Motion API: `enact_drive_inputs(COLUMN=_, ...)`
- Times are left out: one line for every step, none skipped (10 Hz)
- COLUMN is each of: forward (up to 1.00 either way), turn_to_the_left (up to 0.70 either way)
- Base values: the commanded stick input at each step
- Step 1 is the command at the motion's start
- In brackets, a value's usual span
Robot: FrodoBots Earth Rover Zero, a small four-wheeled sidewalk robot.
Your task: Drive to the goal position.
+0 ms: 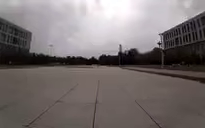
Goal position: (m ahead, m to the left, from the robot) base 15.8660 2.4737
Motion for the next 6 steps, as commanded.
enact_drive_inputs(forward=0.00, turn_to_the_left=0.00)
enact_drive_inputs(forward=0.00, turn_to_the_left=0.00)
enact_drive_inputs(forward=0.00, turn_to_the_left=0.00)
enact_drive_inputs(forward=0.00, turn_to_the_left=0.00)
enact_drive_inputs(forward=0.00, turn_to_the_left=0.00)
enact_drive_inputs(forward=0.00, turn_to_the_left=0.00)
